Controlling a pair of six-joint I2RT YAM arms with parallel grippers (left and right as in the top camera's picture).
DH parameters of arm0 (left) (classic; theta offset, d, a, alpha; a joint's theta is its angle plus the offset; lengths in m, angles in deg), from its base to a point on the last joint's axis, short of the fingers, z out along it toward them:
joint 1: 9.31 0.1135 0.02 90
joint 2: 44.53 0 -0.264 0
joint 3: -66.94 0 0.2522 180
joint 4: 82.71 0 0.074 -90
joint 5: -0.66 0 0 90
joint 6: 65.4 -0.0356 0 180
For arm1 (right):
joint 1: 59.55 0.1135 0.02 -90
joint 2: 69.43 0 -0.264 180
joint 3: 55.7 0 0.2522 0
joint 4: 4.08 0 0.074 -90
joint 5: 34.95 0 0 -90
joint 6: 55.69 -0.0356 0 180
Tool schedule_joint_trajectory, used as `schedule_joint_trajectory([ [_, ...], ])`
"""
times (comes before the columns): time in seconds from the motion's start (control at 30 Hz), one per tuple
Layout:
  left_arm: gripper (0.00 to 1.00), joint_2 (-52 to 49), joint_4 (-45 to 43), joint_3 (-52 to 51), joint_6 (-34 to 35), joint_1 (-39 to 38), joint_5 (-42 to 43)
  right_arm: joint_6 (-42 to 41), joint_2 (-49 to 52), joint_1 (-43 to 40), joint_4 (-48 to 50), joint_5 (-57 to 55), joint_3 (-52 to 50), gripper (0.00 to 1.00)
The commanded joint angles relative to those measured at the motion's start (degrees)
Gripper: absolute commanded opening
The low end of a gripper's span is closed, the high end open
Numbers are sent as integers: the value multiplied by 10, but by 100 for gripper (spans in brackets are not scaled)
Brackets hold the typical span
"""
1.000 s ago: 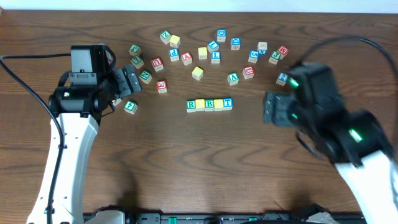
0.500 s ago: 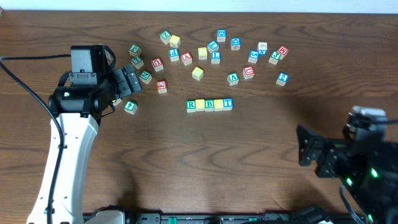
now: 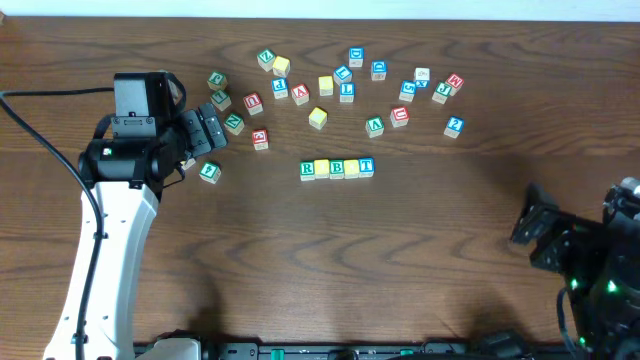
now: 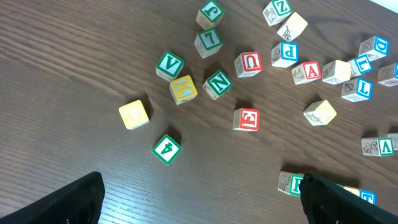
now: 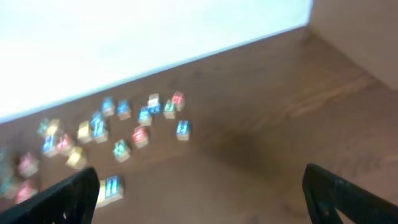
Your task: Spell out ROBOT
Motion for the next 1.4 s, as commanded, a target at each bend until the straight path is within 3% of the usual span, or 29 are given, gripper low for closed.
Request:
schedule_joint_trajectory([
  [0.0, 99, -1, 2, 4, 1, 3, -1, 3, -40, -46, 55, 7, -80, 99],
  [0.2, 99, -1, 2, 4, 1, 3, -1, 33, -158, -107, 278, 78, -302, 99],
  [0.6, 99, -1, 2, 4, 1, 3, -1, 27, -335, -138, 557, 125, -628, 99],
  [0.8, 99, -1, 2, 4, 1, 3, -1, 7, -369, -137, 584, 125, -697, 99],
  [1.37, 98, -1, 2, 4, 1, 3, -1, 54, -369, -137, 559, 129, -698, 99],
])
